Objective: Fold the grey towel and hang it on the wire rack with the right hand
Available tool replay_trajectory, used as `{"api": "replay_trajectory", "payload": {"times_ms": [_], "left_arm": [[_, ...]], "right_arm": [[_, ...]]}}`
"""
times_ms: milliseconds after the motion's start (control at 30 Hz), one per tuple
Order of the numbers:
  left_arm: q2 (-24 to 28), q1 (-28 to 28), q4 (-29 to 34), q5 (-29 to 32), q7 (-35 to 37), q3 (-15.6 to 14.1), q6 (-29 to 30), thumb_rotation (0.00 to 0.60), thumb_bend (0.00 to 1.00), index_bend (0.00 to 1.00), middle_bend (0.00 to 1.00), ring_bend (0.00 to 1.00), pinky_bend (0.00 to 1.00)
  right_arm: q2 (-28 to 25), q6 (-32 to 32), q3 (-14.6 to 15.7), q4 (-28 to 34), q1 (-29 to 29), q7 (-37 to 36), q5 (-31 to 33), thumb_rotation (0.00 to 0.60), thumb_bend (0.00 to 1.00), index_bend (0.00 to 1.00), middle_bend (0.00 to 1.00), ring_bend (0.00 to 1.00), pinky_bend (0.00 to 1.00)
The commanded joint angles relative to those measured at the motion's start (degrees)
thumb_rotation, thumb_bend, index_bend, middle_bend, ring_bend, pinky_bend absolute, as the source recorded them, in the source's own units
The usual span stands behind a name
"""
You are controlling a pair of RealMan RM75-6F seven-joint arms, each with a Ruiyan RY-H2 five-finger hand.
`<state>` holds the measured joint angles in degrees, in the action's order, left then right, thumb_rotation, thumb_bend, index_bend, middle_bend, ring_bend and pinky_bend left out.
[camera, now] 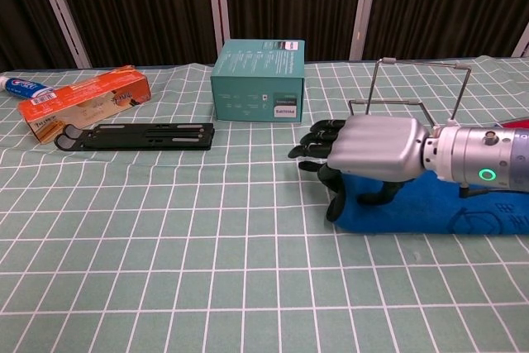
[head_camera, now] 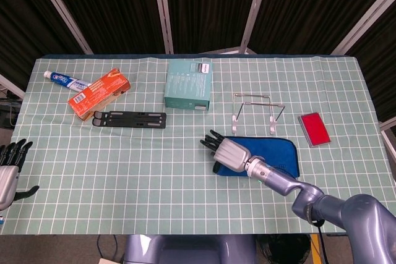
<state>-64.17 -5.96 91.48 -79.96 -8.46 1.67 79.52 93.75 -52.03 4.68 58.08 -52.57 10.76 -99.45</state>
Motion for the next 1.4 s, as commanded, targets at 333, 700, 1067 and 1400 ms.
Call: {"api": "replay_trajectory", "payload": {"times_ms": [333,700,1067,1400], "left_arm": [[0.0,0.0,0.0,-0.1,0.0,-0.1,0.1,0.600,0.00,0.00,0.00,0.00,0.00],[0.5,0.1,0.4,-0.7,1.2,-0.2,0.2,0.600,0.00,0.00,0.00,0.00,0.00],[1.7,0.4,1.4,-2.3,3.1,-0.5,1.2,0.600,0.00,0.00,0.00,0.00,0.00],[2.9,0.9,2.3,-3.0,5.1,-0.4,2.4,0.600,0.00,0.00,0.00,0.00,0.00]], "right_arm": [[-0.2,-1.7,0.4,-0.6,0.8,-1.6,-0.5,0.600,0.37,0.67,0.01,0.00,0.00],[-5.1,-8.7,-1.8,5.3,3.1,-4.3,0.5,0.600,0.38,0.73,0.02,0.00,0.00],[-15.9,-13.6,-8.0,18.7,6.0,-3.4,6.4,0.600,0.37,0.74,0.04,0.00,0.00],[-23.1,-18.8,-15.0,29.5,9.5,-2.2,14.1,0.600,0.40,0.76,0.05,0.00,0.00]]}}
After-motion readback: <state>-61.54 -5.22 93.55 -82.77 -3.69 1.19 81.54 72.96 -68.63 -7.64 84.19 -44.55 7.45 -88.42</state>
